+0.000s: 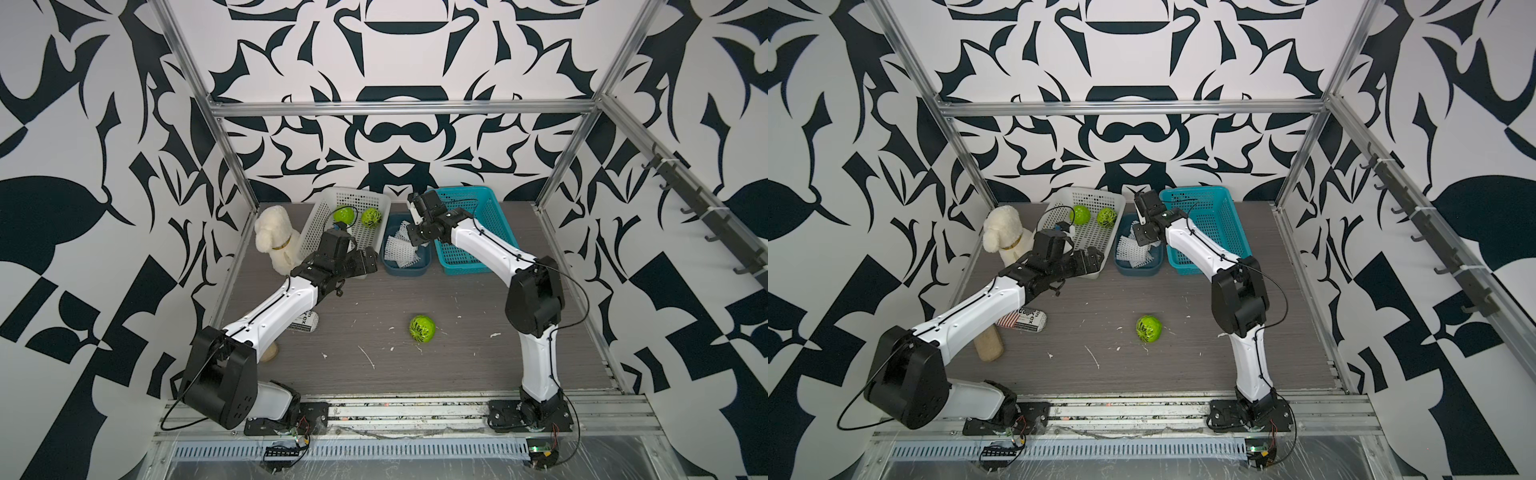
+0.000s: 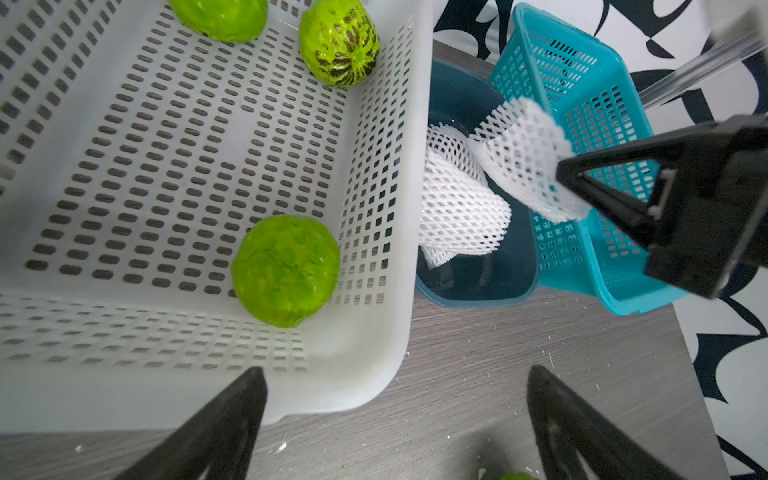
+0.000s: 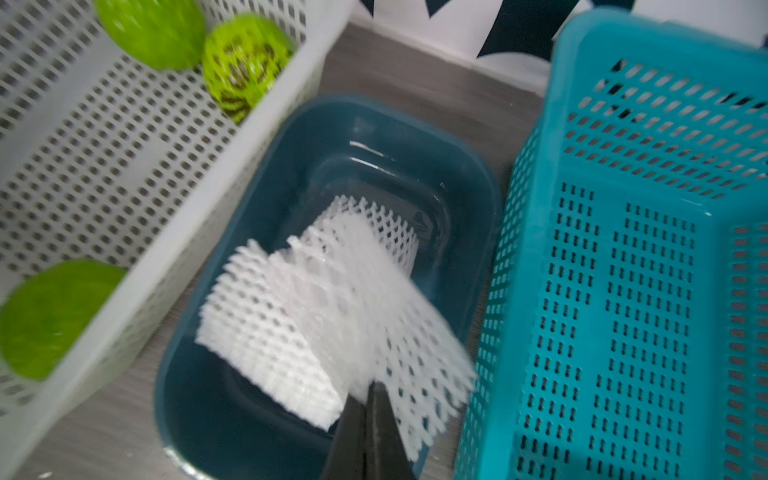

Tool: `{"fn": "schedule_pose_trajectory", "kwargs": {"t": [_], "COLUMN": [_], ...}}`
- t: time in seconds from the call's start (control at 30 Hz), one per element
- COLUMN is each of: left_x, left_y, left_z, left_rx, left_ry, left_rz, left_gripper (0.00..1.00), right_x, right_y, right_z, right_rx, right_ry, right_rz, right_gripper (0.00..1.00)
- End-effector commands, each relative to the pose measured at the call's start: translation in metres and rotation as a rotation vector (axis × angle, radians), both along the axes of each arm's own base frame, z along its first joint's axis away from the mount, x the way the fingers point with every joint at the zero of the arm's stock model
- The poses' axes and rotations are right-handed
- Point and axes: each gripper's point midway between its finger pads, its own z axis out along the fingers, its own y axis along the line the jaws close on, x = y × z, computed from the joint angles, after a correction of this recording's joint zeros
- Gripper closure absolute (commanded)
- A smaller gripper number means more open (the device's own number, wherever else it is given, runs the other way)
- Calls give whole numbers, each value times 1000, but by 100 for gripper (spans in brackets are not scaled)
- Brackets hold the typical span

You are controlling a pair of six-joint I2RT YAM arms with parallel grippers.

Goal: Sleeve custard apples in foam nets
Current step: Pick up the foam net from the storage box.

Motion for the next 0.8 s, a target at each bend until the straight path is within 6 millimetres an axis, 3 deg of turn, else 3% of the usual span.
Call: {"fn": "schedule_pose_trajectory", "kwargs": {"t": [0.0,0.13,0.33,0.57,0.77], "left_x": [-5,-9,-14,-23,-27], "left_y": [-23,-51,-95,-130,-149], "left_z": [4,10,17,22,17], "left_rx": [50,126,185,196,182], "left_ry": [-69,-164,-299,-409,-412], "left_rz": [-104,-186,-299,-384,-445], "left_gripper": [0,0,0,3,4], "right_x": [-14,-29,-60,-86,-91], "right_y": [-3,-14,-11,-10,-13], "right_z": [58,73,87,67,60], "right_rx": [117,216,443,617,652], "right_ry": [-65,-43,43,167,192], "right_rz": [-36,-123,-160,-223,-247], "right_gripper": [100,100,100,100,100]}}
